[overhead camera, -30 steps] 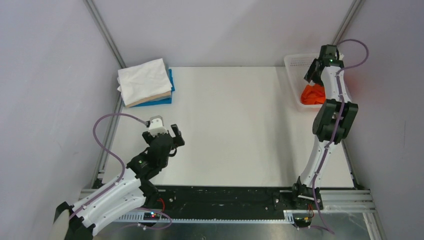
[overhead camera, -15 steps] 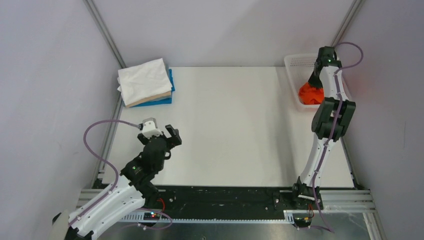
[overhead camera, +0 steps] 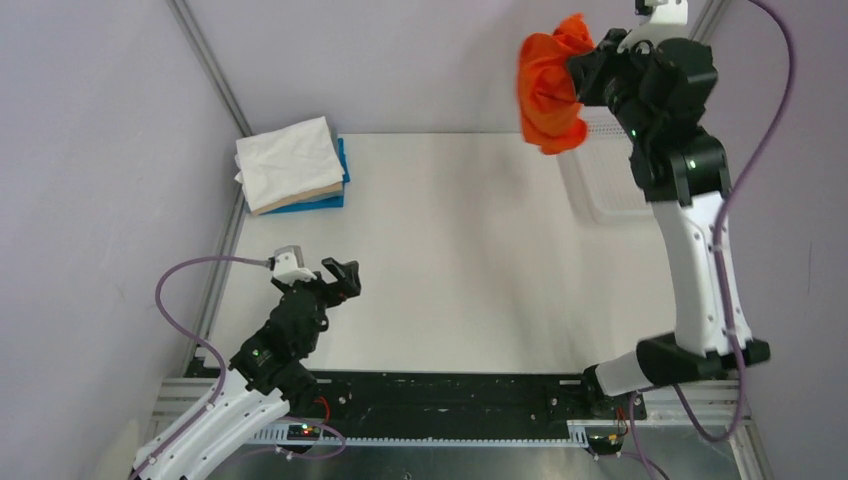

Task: Fold and stack the t-shirts
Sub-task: Move the tshirt to the center of the board

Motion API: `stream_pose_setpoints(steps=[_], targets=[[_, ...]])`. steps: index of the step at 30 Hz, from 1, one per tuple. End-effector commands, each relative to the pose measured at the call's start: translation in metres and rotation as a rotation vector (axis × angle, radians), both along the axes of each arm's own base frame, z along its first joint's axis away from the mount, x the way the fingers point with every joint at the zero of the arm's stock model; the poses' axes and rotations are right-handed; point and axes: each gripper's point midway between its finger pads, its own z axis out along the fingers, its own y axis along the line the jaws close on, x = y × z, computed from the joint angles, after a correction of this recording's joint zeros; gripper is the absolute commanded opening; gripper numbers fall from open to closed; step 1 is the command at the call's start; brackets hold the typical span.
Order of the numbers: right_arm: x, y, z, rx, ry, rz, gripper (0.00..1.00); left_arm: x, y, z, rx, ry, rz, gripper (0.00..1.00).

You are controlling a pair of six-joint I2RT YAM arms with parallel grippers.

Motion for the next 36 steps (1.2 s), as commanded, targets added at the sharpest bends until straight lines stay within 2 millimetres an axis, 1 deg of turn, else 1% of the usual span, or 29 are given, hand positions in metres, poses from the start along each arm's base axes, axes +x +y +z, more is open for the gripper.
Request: stream_pose_setpoints(steps=[1, 2, 3, 4, 5, 6, 7, 8, 9, 10, 12, 13, 14, 15, 16, 18, 19, 20, 21, 22, 23, 24, 26, 27, 28, 29, 31, 34, 36], targets=[[-0.031, 0.061, 0.005, 0.011, -0.065, 0.251, 0.0, -0.002, -0.007, 0.005, -0.056, -0.012, -0.025, 0.98], [-0.043, 0.072, 0.011, 0.033, -0.082, 0.297, 0.0, -0.003, -0.007, 0.005, -0.055, -0.008, -0.03, 0.98], [-0.046, 0.083, -0.003, 0.04, -0.05, 0.351, 0.0, -0.003, -0.009, 0.006, -0.062, -0.007, -0.038, 0.98], [-0.057, 0.091, -0.001, 0.063, -0.055, 0.386, 0.01, -0.004, -0.009, 0.007, -0.064, -0.006, -0.041, 0.98], [-0.059, 0.1, -0.017, 0.067, -0.015, 0.429, 0.02, -0.005, -0.01, 0.007, -0.07, -0.003, -0.044, 0.98], [-0.065, 0.105, -0.022, 0.072, -0.004, 0.452, 0.04, -0.005, -0.01, 0.008, -0.073, -0.004, -0.045, 0.98], [-0.063, 0.109, -0.044, 0.083, 0.053, 0.461, 0.05, -0.006, -0.01, 0.008, -0.08, -0.002, -0.045, 0.98], [-0.066, 0.11, -0.053, 0.092, 0.07, 0.464, 0.09, -0.006, -0.01, 0.006, -0.082, 0.001, -0.045, 0.98], [-0.062, 0.113, -0.09, 0.099, 0.158, 0.462, 0.12, -0.006, -0.01, 0.005, -0.086, 0.005, -0.043, 0.98], [-0.062, 0.113, -0.104, 0.111, 0.182, 0.458, 0.15, -0.006, -0.01, 0.003, -0.087, 0.009, -0.043, 0.98], [-0.057, 0.116, -0.2, 0.131, 0.385, 0.425, 0.18, -0.006, -0.011, 0.0, -0.085, 0.021, -0.046, 0.98], [-0.055, 0.118, -0.22, 0.144, 0.421, 0.42, 0.2, -0.007, -0.012, -0.002, -0.081, 0.029, -0.049, 0.98], [-0.053, 0.116, -0.269, 0.132, 0.528, 0.386, 0.21, -0.007, -0.013, -0.004, -0.076, 0.039, -0.055, 0.98], [-0.051, 0.114, -0.289, 0.132, 0.573, 0.36, 0.23, -0.007, -0.014, -0.006, -0.072, 0.049, -0.058, 0.98], [-0.045, 0.107, -0.326, 0.105, 0.652, 0.297, 0.25, -0.007, -0.016, -0.01, -0.065, 0.065, -0.068, 0.98], [-0.036, 0.092, -0.367, 0.053, 0.737, 0.19, 0.42, -0.009, -0.021, -0.017, -0.057, 0.095, -0.092, 0.98], [-0.033, 0.085, -0.384, 0.032, 0.776, 0.147, 0.58, -0.01, -0.023, -0.02, -0.056, 0.106, -0.1, 0.98], [-0.026, 0.073, -0.384, 0.012, 0.769, 0.077, 0.64, -0.01, -0.026, -0.024, -0.052, 0.124, -0.114, 0.98], [-0.028, 0.067, -0.385, 0.003, 0.783, 0.042, 0.76, -0.011, -0.027, -0.028, -0.049, 0.138, -0.119, 0.98], [-0.023, 0.056, -0.378, -0.019, 0.755, -0.023, 0.83, -0.012, -0.029, -0.029, -0.055, 0.146, -0.128, 0.98], [-0.026, 0.053, -0.364, -0.028, 0.722, -0.045, 0.95, -0.012, -0.03, -0.033, -0.052, 0.157, -0.13, 0.98], [-0.025, 0.042, -0.353, -0.051, 0.682, -0.109, 0.97, -0.012, -0.031, -0.033, -0.057, 0.161, -0.134, 0.98], [-0.036, 0.032, -0.327, -0.073, 0.614, -0.176, 0.99, -0.013, -0.033, -0.036, -0.059, 0.17, -0.142, 0.98], [-0.048, 0.035, -0.313, -0.089, 0.587, -0.172, 0.99, -0.014, -0.034, -0.037, -0.06, 0.173, -0.148, 0.98], [-0.053, 0.028, -0.305, -0.125, 0.558, -0.211, 0.99, -0.014, -0.034, -0.038, -0.06, 0.175, -0.151, 0.98], [-0.066, 0.036, -0.296, -0.151, 0.537, -0.187, 0.99, -0.015, -0.035, -0.04, -0.06, 0.181, -0.157, 0.98], [-0.085, 0.05, -0.291, -0.212, 0.523, -0.126, 0.99, -0.017, -0.038, -0.043, -0.067, 0.191, -0.17, 0.98], [-0.112, 0.096, -0.297, -0.27, 0.524, 0.105, 0.98, -0.02, -0.042, -0.048, -0.069, 0.213, -0.195, 0.98], [-0.128, 0.128, -0.311, -0.286, 0.551, 0.254, 0.96, -0.021, -0.046, -0.051, -0.067, 0.232, -0.214, 0.98]])
